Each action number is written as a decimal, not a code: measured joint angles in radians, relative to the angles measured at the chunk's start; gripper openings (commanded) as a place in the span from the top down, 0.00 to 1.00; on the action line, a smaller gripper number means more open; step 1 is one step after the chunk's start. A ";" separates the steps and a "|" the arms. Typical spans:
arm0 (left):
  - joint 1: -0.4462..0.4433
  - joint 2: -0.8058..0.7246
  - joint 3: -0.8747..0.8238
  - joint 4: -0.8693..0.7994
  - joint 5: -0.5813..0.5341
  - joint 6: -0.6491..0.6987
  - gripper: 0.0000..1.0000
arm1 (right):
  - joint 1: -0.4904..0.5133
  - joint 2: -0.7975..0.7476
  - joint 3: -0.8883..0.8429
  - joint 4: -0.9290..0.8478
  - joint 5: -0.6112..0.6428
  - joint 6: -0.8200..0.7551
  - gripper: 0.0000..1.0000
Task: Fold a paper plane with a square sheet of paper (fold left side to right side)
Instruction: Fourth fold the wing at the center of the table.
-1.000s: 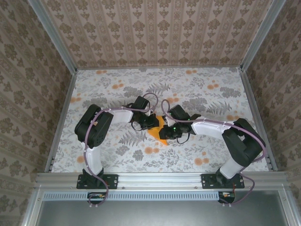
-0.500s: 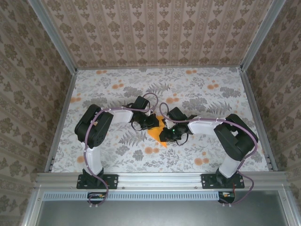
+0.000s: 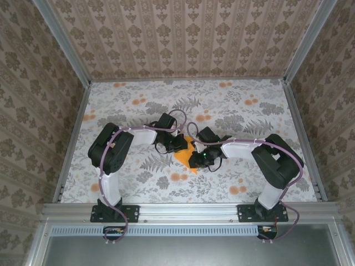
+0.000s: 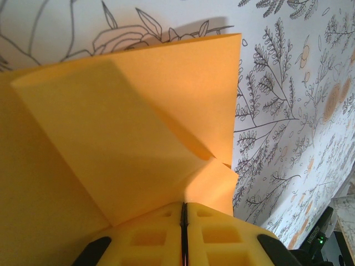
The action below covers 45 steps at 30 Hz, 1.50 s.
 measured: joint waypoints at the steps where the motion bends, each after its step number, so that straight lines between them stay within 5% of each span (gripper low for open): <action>1: 0.000 0.000 0.000 0.000 0.000 0.000 0.90 | 0.000 0.000 0.000 0.000 0.001 -0.003 0.84; 31: -0.002 0.000 0.000 -0.010 0.009 0.007 0.90 | -0.009 -0.266 -0.088 -0.150 -0.072 0.021 0.97; 45: -0.006 0.000 0.007 -0.020 0.003 0.007 0.90 | -0.033 0.018 0.045 0.042 0.000 0.104 0.98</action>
